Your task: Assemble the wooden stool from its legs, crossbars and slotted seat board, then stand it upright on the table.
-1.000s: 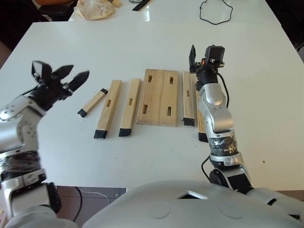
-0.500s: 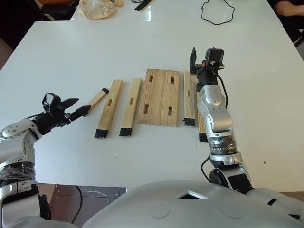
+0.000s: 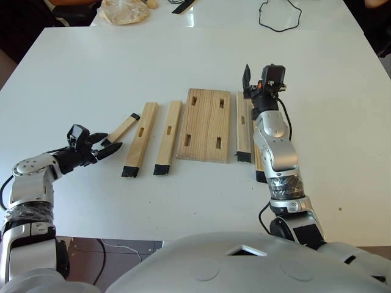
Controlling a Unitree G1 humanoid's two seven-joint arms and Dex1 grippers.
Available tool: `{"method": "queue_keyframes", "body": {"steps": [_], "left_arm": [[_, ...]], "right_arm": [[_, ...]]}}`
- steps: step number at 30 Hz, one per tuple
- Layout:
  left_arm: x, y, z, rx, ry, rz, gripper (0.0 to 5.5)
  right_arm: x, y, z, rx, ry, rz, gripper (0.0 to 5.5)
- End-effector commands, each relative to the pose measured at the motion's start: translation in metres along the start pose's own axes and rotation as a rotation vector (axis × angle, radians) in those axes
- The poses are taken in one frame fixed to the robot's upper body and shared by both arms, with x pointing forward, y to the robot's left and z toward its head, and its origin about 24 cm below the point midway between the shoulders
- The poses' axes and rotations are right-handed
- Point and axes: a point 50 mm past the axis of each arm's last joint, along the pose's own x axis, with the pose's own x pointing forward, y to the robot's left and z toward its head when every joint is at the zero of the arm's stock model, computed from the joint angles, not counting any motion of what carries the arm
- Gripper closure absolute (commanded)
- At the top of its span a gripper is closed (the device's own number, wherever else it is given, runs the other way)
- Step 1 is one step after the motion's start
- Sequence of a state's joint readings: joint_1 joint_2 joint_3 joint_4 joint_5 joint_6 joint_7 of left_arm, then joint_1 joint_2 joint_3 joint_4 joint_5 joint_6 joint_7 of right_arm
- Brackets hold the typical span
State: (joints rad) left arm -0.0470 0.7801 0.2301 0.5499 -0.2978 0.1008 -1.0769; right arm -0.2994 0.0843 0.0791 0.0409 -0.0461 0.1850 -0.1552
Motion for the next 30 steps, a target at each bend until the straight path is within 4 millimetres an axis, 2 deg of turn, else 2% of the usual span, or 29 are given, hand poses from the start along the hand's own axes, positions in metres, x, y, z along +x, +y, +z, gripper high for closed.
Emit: {"method": "queue_keyframes", "body": {"steps": [1, 5, 10, 15, 19, 25, 26, 28, 30], "left_arm": [[-0.010, -0.003, -0.025, -0.047, 0.144, -0.002, 2.16], [-0.017, 0.003, -0.038, -0.080, 0.201, 0.043, 2.72], [-0.015, 0.007, -0.039, -0.085, 0.203, 0.050, 3.45], [-0.010, 0.001, -0.039, -0.073, 0.193, -0.006, 4.14], [-0.004, -0.002, -0.034, -0.042, 0.176, -0.044, 4.14], [-0.004, 0.007, -0.029, -0.020, 0.147, 0.040, 4.14], [-0.003, 0.009, -0.024, -0.024, 0.107, 0.059, 4.14], [0.000, 0.013, -0.002, -0.034, -0.031, 0.086, 4.14], [0.007, 0.010, 0.038, -0.033, -0.233, 0.063, 4.14]], "right_arm": [[-0.002, 0.001, -0.003, 0.001, 0.005, -0.002, 1.94], [-0.004, 0.003, -0.005, 0.003, 0.010, -0.004, 1.94], [-0.004, 0.003, -0.005, 0.001, 0.012, -0.005, 1.94], [-0.004, 0.003, -0.006, -0.001, 0.011, -0.010, 1.94], [-0.003, 0.004, -0.007, -0.001, 0.011, -0.016, 1.94], [-0.001, 0.002, -0.006, 0.000, 0.002, -0.031, 1.94], [0.000, 0.001, -0.006, -0.001, 0.000, -0.035, 1.94], [0.001, -0.002, -0.005, -0.004, -0.009, -0.041, 1.94], [0.005, -0.005, -0.002, -0.019, -0.030, -0.044, 1.94]]}}
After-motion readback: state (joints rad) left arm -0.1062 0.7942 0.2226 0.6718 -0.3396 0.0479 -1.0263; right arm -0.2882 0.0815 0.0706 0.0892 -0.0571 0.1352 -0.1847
